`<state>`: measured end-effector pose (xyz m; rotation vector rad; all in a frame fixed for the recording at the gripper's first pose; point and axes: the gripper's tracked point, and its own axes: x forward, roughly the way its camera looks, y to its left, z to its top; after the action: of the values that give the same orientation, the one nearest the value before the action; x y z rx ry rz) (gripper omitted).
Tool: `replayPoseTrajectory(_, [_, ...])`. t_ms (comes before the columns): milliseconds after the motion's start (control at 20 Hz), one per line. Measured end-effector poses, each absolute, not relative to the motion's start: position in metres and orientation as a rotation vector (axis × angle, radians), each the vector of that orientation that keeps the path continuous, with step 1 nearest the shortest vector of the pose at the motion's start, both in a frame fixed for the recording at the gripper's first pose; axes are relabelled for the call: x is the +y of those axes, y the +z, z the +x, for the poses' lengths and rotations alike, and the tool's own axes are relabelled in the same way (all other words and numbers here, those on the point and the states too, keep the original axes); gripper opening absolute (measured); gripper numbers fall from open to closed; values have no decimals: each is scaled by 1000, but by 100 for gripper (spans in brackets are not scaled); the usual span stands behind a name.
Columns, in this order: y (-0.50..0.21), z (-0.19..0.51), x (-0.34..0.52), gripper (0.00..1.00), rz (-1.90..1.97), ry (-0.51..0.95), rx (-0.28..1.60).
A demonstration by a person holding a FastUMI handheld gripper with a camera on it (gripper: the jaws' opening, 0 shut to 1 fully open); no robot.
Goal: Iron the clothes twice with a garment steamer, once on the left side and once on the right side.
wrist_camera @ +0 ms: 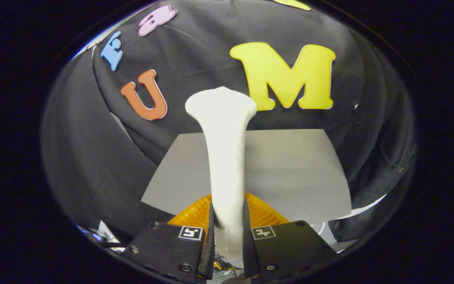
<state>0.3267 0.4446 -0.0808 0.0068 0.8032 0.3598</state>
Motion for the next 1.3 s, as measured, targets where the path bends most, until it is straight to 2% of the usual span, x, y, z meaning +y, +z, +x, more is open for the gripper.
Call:
replayPoseTrajectory(750, [24, 175, 249, 32, 105, 227, 526])
replayPoseTrajectory(1300, [120, 163, 77, 31, 92, 56, 189])
